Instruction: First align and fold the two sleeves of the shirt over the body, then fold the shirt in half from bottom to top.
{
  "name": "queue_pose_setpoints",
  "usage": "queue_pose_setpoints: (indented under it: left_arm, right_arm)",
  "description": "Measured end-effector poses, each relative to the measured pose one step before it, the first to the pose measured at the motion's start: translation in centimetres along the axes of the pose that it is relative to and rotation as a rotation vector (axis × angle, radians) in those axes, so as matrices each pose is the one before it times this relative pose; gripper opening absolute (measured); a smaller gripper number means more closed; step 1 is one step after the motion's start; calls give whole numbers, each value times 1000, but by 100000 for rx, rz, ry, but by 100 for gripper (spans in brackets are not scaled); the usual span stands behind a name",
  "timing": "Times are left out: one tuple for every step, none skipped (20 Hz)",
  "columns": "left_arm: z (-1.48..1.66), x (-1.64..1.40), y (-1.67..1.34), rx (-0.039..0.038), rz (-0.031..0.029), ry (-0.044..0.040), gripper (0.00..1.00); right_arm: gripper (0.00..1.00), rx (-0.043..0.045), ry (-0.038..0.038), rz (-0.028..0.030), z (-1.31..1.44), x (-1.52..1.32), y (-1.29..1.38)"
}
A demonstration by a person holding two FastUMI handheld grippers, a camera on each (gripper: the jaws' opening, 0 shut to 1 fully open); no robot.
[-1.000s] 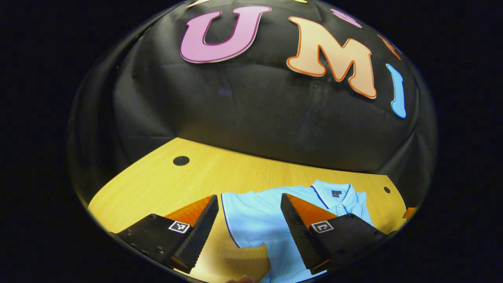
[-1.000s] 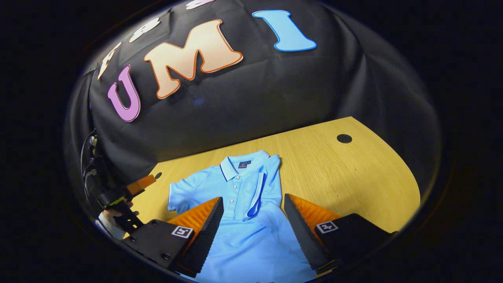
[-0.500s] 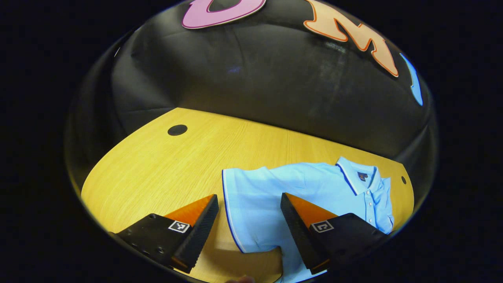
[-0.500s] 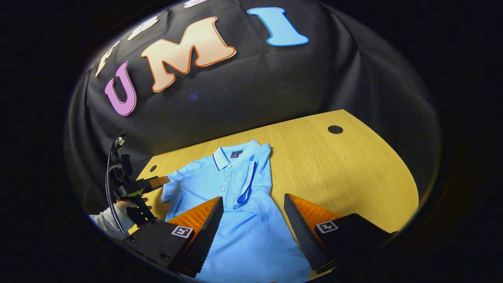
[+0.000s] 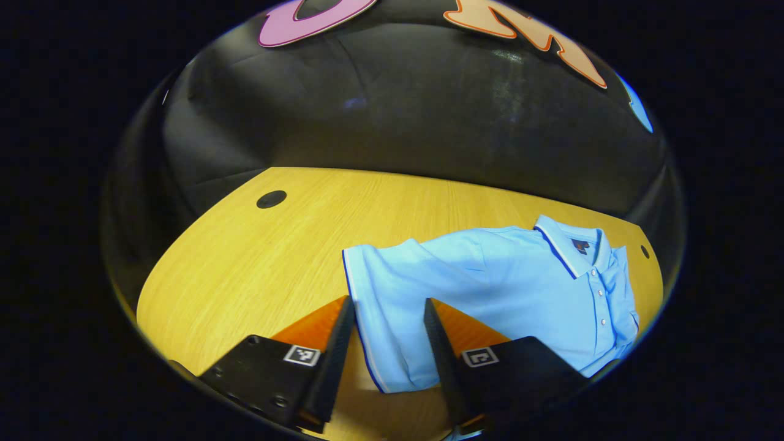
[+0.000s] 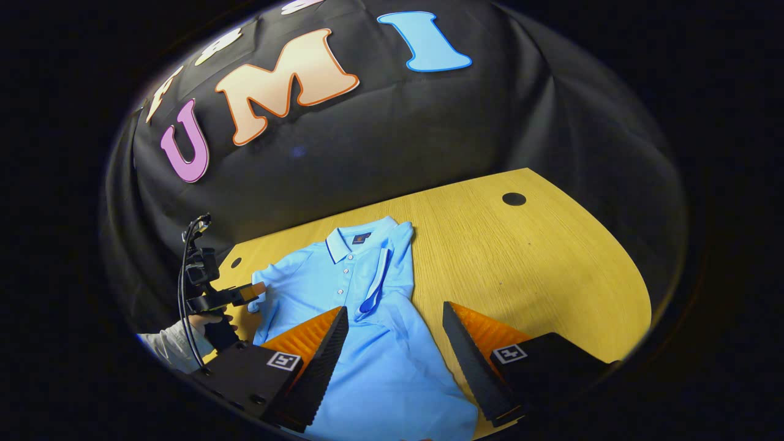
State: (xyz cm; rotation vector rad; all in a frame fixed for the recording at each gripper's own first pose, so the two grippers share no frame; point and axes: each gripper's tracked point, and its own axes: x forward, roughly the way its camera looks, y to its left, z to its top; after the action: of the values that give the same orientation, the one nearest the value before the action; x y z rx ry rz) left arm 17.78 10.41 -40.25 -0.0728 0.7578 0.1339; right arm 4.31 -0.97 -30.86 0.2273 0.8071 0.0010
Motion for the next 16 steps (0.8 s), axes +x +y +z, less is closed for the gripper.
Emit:
queue_pose_setpoints:
  left_arm:
    - [-4,222,-800,729,-3306,-754,62]
    - [-84,-46,-522,16,-1587,108,40]
    - [298,169,-131,-811,-145,-1054,19]
    - [195,21,40,-113,256,-410,4]
    - [112,9,86,134,326,-555,1]
    - [234,-30,-7,-275,552,-432,0]
    - [-58,-41,-302,352,75,975,0]
    - [48,-245,-417,1024,-294,917,0]
    - [603,-487,-726,1150,-1429,-534,0]
    - [916,-282,-1076,1081,-2264,-1496,0]
    - [875,-373,-1180,1320,-1871,-1920,0]
    - [763,-432,-1345,1573,-2374,-932,0]
    - [628,-524,-1483,1196,-2646,-914,0]
    - [435,-325,-1640,845,-2899,-171,0]
    - [252,-62,-1772,495,-3085,-445,0]
    - [78,-49,-1519,210,-2176,21,0]
  right_arm:
    - [97,-507,101,-589,-248,-47,-299]
    - [97,-827,192,-477,-206,-35,-226]
    - [97,-683,437,-323,-272,-249,-145]
    - [97,-70,-75,89,-77,-175,-67]
    - [98,192,198,35,-37,-131,-71]
    - [97,132,212,28,-141,-106,-69]
    - [98,-161,-121,-470,130,-181,-173]
    - [97,-413,-506,-649,211,-182,-275]
    - [98,41,-426,-563,86,-117,-183]
    - [97,280,-456,49,169,-231,7]
    - [97,231,-672,342,248,-234,64]
    - [97,184,-372,269,73,-167,-13]
    - [97,11,-427,483,70,-204,113]
    - [97,-423,-306,-28,8,-68,56]
    - [97,-391,182,74,-54,-135,-35]
    - [97,-17,142,252,-175,-222,108]
